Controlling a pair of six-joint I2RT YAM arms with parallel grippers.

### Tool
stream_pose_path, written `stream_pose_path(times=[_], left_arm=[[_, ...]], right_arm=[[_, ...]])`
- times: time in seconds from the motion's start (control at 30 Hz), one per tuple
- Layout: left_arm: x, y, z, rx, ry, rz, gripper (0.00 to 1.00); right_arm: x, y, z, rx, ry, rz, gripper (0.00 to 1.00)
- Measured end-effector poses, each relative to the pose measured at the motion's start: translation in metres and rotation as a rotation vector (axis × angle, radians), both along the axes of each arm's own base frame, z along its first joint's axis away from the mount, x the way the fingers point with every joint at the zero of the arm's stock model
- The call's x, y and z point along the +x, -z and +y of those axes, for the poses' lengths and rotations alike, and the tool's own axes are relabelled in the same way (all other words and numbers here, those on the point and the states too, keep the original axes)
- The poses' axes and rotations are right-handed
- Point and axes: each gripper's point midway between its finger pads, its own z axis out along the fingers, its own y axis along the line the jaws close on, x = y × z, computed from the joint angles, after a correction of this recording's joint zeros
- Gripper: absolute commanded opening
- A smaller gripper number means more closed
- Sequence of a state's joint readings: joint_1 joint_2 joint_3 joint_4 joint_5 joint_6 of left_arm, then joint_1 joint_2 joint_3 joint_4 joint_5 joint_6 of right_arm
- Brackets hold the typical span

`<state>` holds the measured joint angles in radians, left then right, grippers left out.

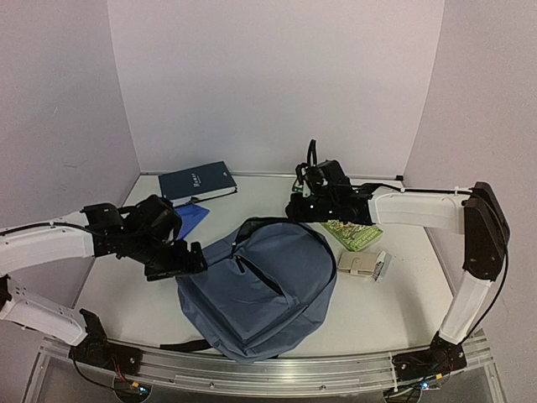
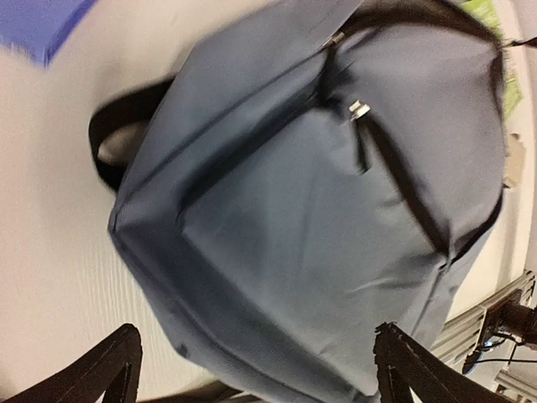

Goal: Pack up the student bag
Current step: Adjust the student bag at the center of the board, then unzip the student bag at the center of the board.

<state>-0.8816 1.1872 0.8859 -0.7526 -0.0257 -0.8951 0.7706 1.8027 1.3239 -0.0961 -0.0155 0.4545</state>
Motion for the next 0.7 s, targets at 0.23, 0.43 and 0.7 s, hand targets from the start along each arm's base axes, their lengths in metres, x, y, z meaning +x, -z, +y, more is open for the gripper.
stream_pose_path(times=[0.23,0.43,0.7], left_arm=[[0.114,-0.068,-0.047,0.041,0.18,-0.396,0.96],[0.177,-0.033,-0.085,0.155,0.457,-0.56,0.95],[0.206,-0.003,-0.138,0.159,0.757,-0.725,0.95]], right_arm=[[-0.002,0.0,0.004,0.017,-0.02,0.002,0.0],[-0.003,0.001,0.005,0.029,-0.018,0.007,0.0],[-0.002,0.001,0.004,0.04,-0.004,0.015,0.0]])
